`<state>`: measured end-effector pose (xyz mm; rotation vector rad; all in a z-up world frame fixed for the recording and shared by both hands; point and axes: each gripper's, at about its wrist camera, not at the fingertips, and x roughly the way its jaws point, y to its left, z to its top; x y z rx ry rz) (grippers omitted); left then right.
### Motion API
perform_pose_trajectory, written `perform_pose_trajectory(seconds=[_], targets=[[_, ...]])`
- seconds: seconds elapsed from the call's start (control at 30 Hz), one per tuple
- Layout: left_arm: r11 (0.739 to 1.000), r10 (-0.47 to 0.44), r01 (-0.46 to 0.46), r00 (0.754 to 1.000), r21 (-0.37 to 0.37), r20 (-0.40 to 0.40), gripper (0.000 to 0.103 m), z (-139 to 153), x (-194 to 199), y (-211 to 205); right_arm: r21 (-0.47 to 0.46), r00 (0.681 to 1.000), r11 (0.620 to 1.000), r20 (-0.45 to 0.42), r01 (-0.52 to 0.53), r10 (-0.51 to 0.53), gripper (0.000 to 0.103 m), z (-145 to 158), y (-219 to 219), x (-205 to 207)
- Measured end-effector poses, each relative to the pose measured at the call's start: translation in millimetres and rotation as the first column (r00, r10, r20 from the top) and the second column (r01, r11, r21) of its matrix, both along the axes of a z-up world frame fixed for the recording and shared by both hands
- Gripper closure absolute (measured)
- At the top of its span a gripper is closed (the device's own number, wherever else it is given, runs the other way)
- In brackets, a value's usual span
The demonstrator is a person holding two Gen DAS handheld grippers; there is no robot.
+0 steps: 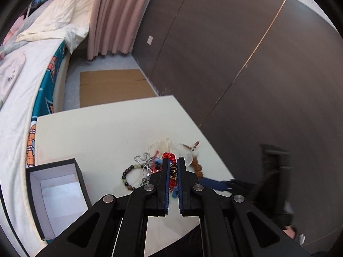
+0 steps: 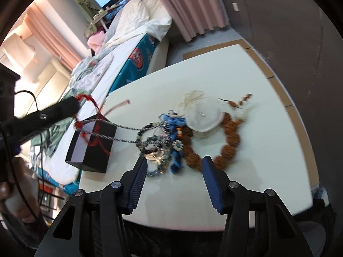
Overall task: Organize jewelry
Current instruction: 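Drop the red bracelet in the box with left gripper while right grasps blue bracelet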
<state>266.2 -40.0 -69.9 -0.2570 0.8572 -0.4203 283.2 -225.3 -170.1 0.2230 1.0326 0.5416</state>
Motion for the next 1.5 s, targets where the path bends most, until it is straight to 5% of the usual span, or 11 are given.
perform_pose_trajectory(seconds=[0.1,0.27,0.43,0.67,0.8,0.97,1.17,1.2,1.27,1.3,1.5], targets=[[1.0,-0.003,0.003,1.0,-0.022,0.02,0.097,9.4,-4.6,4.8,-0.022,1.0,0.999,-0.013,-0.024,0.024,0.052,-8.3,14.8,11.9],[1.0,0.007,-0.007,0.999,-0.014,0.054,0.097,24.4,-11.4,11.6,-0.067,0.998,0.997,-0.049,-0.046,0.043,0.09,-22.7,27.7,26.9],[0.999,0.035,-0.035,0.996,0.004,0.079,0.097,34.0,-16.4,21.9,-0.039,0.998,0.998,-0.051,-0.043,0.041,0.101,-17.1,22.1,27.0],[0.997,0.081,-0.081,0.995,-0.004,0.063,0.097,29.4,-22.3,38.6,0.004,0.998,0.998,0.029,-0.058,0.057,0.101,15.6,18.5,18.6],[0.995,0.097,-0.096,0.993,-0.013,0.066,0.097,29.4,-29.9,49.8,-0.076,1.0,0.997,0.011,-0.022,0.023,0.099,15.2,24.5,27.6],[0.992,0.123,-0.122,0.99,-0.01,0.073,0.097,31.2,-39.0,63.6,-0.089,0.999,0.996,-0.028,-0.021,0.019,0.052,-0.3,31.6,38.2],[0.986,0.164,-0.163,0.984,-0.018,0.065,0.097,26.1,-46.0,86.9,-0.089,0.996,0.996,-0.084,0.0,-0.007,0.053,-18.7,36.7,54.5],[0.985,0.17,-0.169,0.983,-0.021,0.063,0.097,25.2,-46.6,91.1,-0.094,0.995,0.996,-0.095,0.007,-0.016,0.058,-22.6,37.7,57.6],[0.984,0.18,-0.179,0.982,-0.025,0.064,0.097,24.1,-47.6,97.8,-0.105,0.995,0.994,-0.098,0.021,-0.032,0.089,-22.8,37.5,59.6],[0.983,0.185,-0.184,0.981,-0.027,0.064,0.097,23.2,-47.7,101.7,-0.091,0.994,0.996,-0.105,0.023,-0.032,0.092,-21.6,36.5,60.2],[0.975,0.217,-0.215,0.975,-0.047,0.043,0.097,10.1,-42.6,119.4,-0.055,0.998,0.998,-0.056,0.013,-0.016,0.092,8.1,35.0,47.9]])
